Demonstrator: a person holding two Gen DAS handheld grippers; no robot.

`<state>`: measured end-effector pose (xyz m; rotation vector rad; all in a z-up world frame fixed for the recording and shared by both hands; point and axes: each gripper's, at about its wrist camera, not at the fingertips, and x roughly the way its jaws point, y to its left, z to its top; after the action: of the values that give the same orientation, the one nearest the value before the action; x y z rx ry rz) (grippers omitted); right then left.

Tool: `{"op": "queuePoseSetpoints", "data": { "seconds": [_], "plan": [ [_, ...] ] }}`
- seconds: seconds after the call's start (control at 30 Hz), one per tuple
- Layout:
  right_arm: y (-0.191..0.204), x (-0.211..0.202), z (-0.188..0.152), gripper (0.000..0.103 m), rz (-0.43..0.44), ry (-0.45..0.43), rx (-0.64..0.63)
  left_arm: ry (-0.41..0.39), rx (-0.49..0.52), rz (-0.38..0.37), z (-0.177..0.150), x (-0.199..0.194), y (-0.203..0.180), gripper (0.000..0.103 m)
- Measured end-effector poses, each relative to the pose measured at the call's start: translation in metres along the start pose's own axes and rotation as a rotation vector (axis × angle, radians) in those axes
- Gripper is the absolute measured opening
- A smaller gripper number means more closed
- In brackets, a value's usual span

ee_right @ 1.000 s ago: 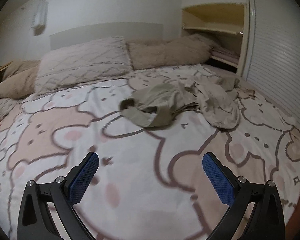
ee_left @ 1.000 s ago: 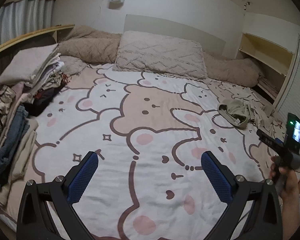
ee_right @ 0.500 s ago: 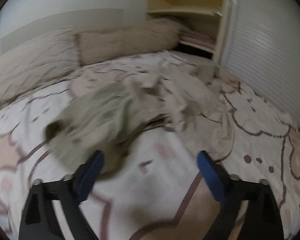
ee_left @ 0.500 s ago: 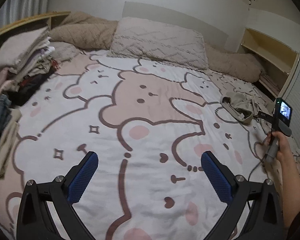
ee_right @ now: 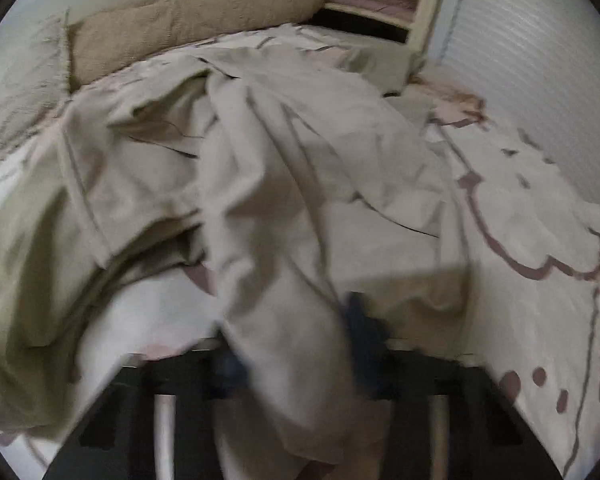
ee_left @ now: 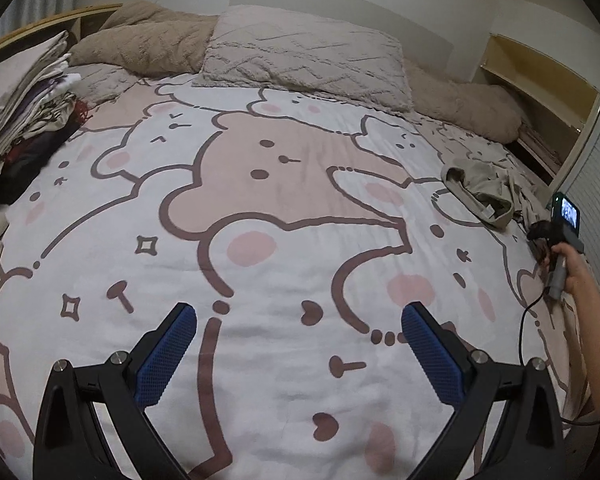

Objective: Fold clothes
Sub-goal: 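Reach the right tool to the crumpled beige garment and grasp its edge, then lift the beige garment with the right tool and shake it out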

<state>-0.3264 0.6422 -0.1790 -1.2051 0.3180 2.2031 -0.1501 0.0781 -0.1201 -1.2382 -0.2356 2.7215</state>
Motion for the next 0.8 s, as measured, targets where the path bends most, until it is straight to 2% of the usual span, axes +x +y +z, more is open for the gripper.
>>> {"op": "queuePoseSetpoints", "data": {
  "seconds": [0.1, 0.2, 0.3, 0.4, 0.5, 0.63, 0.73, 0.8],
  "plan": [
    [-0.014, -0.027, 0.011, 0.007, 0.131, 0.009, 0.123, -0.026, 0.005, -0.024, 0.006, -0.007, -0.001, 0.103],
    [-0.024, -0.077, 0.025, 0.007, 0.294, -0.041, 0.236, -0.072, -0.012, -0.063, 0.011, -0.023, 0.003, 0.103],
    [-0.016, -0.147, 0.038, 0.007, 0.487, -0.120, 0.264, -0.145, -0.054, -0.098, 0.012, -0.046, 0.012, 0.103],
    [0.012, -0.229, 0.037, 0.007, 0.693, -0.201, 0.186, -0.196, -0.114, -0.096, 0.011, -0.074, 0.030, 0.103],
    [0.047, -0.314, 0.029, 0.007, 0.908, -0.260, 0.093, -0.194, -0.164, -0.110, 0.009, -0.100, 0.050, 0.103],
    [0.106, -0.436, 0.011, 0.007, 1.141, -0.349, -0.059, -0.242, -0.260, -0.122, 0.002, -0.148, 0.085, 0.103],
    [0.156, -0.534, -0.004, 0.007, 1.287, -0.409, -0.186, -0.327, -0.277, -0.053, -0.004, -0.196, 0.111, 0.103],
    [0.181, -0.597, -0.015, 0.007, 1.333, -0.463, -0.251, -0.382, -0.267, 0.009, -0.008, -0.229, 0.127, 0.103]
  ]
}}
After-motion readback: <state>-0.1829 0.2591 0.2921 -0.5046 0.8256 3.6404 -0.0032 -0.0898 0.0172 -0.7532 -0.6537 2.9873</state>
